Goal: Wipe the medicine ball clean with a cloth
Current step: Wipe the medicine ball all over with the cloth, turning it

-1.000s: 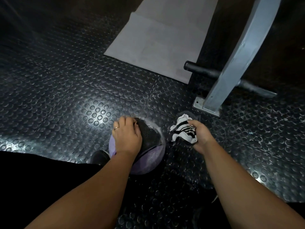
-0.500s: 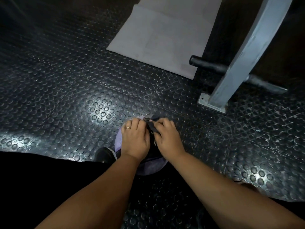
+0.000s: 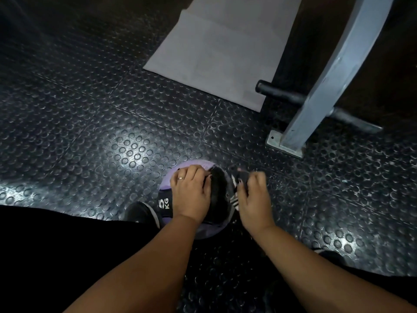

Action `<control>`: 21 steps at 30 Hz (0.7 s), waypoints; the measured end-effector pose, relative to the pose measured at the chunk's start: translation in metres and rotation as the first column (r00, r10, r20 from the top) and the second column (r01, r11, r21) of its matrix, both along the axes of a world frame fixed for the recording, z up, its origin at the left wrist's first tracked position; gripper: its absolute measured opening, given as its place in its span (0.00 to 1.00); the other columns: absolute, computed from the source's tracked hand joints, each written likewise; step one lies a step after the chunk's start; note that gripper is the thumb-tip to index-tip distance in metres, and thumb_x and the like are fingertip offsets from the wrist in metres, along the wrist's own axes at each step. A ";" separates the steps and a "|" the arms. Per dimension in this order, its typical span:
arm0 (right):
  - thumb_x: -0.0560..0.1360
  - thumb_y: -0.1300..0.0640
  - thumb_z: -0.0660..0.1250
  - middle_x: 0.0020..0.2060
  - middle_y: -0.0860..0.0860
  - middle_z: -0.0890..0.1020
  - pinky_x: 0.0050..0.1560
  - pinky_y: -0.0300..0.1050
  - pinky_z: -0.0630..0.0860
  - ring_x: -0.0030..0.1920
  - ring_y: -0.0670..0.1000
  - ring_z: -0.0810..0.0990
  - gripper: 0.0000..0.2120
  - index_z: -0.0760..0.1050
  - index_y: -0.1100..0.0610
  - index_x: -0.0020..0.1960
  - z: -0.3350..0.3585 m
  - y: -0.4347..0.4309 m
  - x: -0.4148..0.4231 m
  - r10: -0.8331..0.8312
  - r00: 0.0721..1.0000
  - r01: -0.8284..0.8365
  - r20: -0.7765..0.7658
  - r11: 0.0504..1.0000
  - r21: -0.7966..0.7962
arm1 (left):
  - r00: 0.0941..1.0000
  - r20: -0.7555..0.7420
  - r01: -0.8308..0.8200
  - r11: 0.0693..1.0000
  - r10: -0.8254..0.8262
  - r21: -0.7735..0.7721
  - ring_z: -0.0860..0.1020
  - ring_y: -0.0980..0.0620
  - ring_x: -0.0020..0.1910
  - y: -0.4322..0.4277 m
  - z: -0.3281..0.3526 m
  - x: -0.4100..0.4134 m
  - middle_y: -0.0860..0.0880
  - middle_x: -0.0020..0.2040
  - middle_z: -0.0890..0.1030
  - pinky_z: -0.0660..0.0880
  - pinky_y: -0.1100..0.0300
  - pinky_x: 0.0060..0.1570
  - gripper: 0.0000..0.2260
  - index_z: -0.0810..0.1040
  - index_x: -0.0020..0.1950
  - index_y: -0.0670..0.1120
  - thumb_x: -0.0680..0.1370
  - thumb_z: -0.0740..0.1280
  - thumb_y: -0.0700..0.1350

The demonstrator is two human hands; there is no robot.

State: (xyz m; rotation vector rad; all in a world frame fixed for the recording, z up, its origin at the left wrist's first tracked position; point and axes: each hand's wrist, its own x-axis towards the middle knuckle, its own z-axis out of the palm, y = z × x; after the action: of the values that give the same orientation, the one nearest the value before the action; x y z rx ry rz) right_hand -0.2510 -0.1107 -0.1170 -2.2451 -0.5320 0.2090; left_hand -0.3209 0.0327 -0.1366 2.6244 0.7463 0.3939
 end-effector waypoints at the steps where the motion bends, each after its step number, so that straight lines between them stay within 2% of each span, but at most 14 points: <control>1: 0.80 0.59 0.58 0.52 0.48 0.68 0.50 0.42 0.74 0.48 0.45 0.72 0.11 0.73 0.60 0.60 0.003 0.008 0.002 0.041 0.999 -0.041 0.014 0.999 0.003 | 1.000 0.002 0.003 1.000 -0.003 -0.013 0.72 0.45 0.51 0.000 0.000 0.000 0.49 0.49 0.79 0.61 0.51 0.58 0.12 0.78 0.48 0.46 0.78 0.57 0.51; 3: 0.77 0.61 0.59 0.56 0.48 0.71 0.56 0.40 0.71 0.55 0.48 0.71 0.18 0.73 0.54 0.66 0.002 0.019 0.000 0.211 0.977 -0.210 0.040 0.977 -0.028 | 0.999 0.004 0.039 0.999 -0.039 -0.017 0.70 0.46 0.51 -0.001 -0.003 -0.004 0.48 0.50 0.78 0.63 0.50 0.55 0.12 0.77 0.49 0.45 0.76 0.58 0.50; 5: 0.70 0.68 0.59 0.57 0.49 0.74 0.61 0.40 0.69 0.57 0.49 0.70 0.25 0.75 0.54 0.65 -0.007 0.022 -0.004 0.278 0.960 -0.277 0.030 0.960 -0.043 | 0.998 -0.001 0.070 0.997 -0.070 0.022 0.68 0.46 0.50 -0.001 -0.004 -0.009 0.47 0.51 0.77 0.64 0.48 0.52 0.12 0.76 0.50 0.44 0.75 0.58 0.49; 8: 0.66 0.73 0.57 0.56 0.50 0.75 0.61 0.38 0.69 0.56 0.50 0.71 0.29 0.77 0.56 0.62 -0.027 0.020 0.003 0.170 0.985 -0.169 0.018 0.985 -0.036 | 0.996 0.010 0.091 0.993 -0.092 0.077 0.68 0.46 0.49 0.000 -0.004 -0.010 0.47 0.51 0.77 0.63 0.49 0.52 0.09 0.75 0.49 0.46 0.75 0.61 0.50; 11: 0.68 0.74 0.57 0.54 0.52 0.76 0.58 0.37 0.69 0.55 0.52 0.72 0.24 0.78 0.61 0.60 -0.040 0.022 0.021 0.065 0.995 -0.072 -0.071 0.993 -0.097 | 0.995 0.001 0.099 0.988 -0.100 0.119 0.69 0.46 0.49 -0.001 -0.004 -0.009 0.48 0.51 0.77 0.64 0.49 0.53 0.09 0.75 0.49 0.46 0.76 0.61 0.50; 14: 0.69 0.75 0.57 0.51 0.51 0.75 0.53 0.26 0.64 0.54 0.53 0.75 0.23 0.78 0.63 0.59 -0.040 0.030 0.031 0.061 0.984 -0.077 -0.166 0.993 -0.094 | 0.998 -0.005 0.068 0.988 -0.068 0.137 0.69 0.45 0.49 -0.003 -0.005 -0.012 0.47 0.51 0.78 0.65 0.48 0.52 0.10 0.76 0.48 0.46 0.76 0.61 0.51; 16: 0.69 0.75 0.57 0.47 0.49 0.73 0.50 0.23 0.64 0.50 0.50 0.75 0.23 0.79 0.62 0.58 -0.033 0.035 0.027 0.054 0.981 -0.066 -0.186 0.996 -0.056 | 0.999 -0.006 0.032 0.991 -0.032 0.128 0.69 0.45 0.49 -0.002 -0.006 -0.011 0.47 0.51 0.78 0.65 0.48 0.51 0.10 0.75 0.48 0.46 0.76 0.61 0.51; 18: 0.68 0.73 0.58 0.46 0.48 0.71 0.50 0.27 0.66 0.48 0.50 0.74 0.22 0.79 0.60 0.58 -0.025 0.038 0.014 0.072 0.989 -0.076 -0.131 0.997 -0.026 | 1.000 -0.010 0.009 0.993 -0.008 0.119 0.69 0.45 0.49 0.004 -0.006 -0.009 0.46 0.51 0.78 0.65 0.48 0.51 0.10 0.75 0.48 0.45 0.76 0.60 0.51; 21: 0.70 0.71 0.59 0.47 0.49 0.72 0.53 0.38 0.72 0.49 0.51 0.74 0.23 0.77 0.59 0.62 -0.015 0.038 -0.009 0.156 0.986 -0.156 -0.059 0.988 0.016 | 1.000 -0.025 0.001 0.994 0.002 0.106 0.70 0.44 0.50 0.013 -0.005 -0.006 0.45 0.51 0.77 0.66 0.47 0.51 0.11 0.74 0.48 0.45 0.76 0.59 0.51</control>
State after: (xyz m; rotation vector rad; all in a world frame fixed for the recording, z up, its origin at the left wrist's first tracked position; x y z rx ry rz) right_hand -0.2595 -0.0726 -0.1320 -2.1801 -0.6752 0.3520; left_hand -0.3268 0.0452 -0.1418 2.7330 0.7536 0.4130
